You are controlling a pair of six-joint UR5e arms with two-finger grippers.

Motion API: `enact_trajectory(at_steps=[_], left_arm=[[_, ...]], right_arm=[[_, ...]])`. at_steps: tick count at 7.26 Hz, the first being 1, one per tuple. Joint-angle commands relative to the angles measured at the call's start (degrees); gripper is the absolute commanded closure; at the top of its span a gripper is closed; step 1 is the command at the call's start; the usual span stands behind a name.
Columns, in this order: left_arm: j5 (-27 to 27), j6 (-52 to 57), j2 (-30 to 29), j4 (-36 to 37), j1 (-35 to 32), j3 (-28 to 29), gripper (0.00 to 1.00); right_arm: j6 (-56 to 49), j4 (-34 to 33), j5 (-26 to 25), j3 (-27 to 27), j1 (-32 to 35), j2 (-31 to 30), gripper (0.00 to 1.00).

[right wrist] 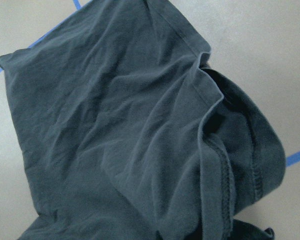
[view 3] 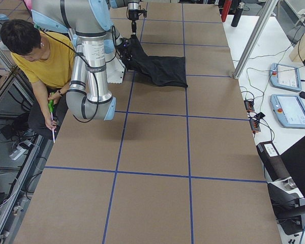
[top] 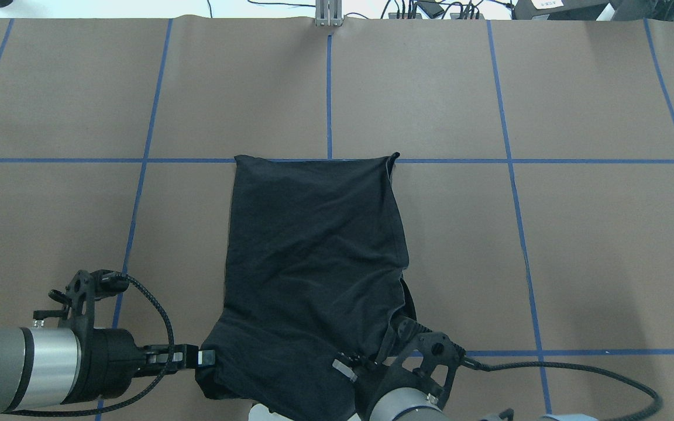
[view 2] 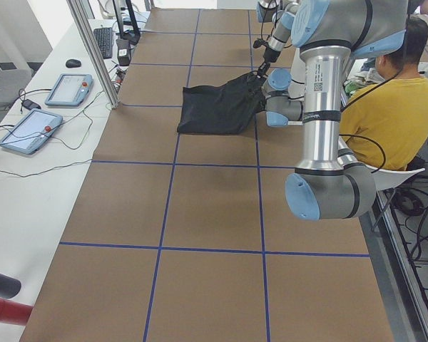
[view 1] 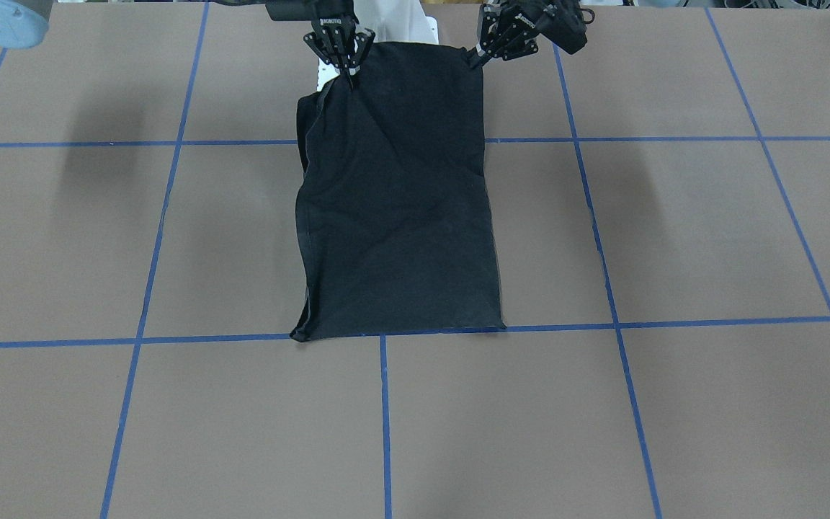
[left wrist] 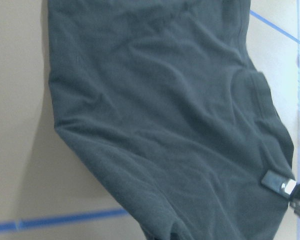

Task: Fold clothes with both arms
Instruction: 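Pinch both near corners and pull the shirt toward the robot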

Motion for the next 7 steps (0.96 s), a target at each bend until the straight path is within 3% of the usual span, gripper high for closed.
enact_trajectory(at_steps=[1, 3, 5, 7], left_arm=[[-0.51, -0.51, -1.46, 3.28, 0.32, -2.00, 1.00], [-2.98, 0.10, -8.73, 14.60, -3.26, -1.32, 1.00], [-2.98, 2.10, -13.58, 16.06, -7.92, 5.60, 1.00], [-3.33, 7.90, -16.58, 16.76, -13.10, 8.97, 1.00]], right_arm=[[0.10, -3.27, -0.82, 3.16, -0.92, 0.11, 1.00], [-0.60, -3.27, -0.65, 2.72, 3.12, 0.46, 1.00], [-2.53, -2.92, -0.30, 0.89, 6.90, 0.55, 1.00], [-2.54, -2.65, -0.21, -3.76, 10.33, 2.03, 1.00]])
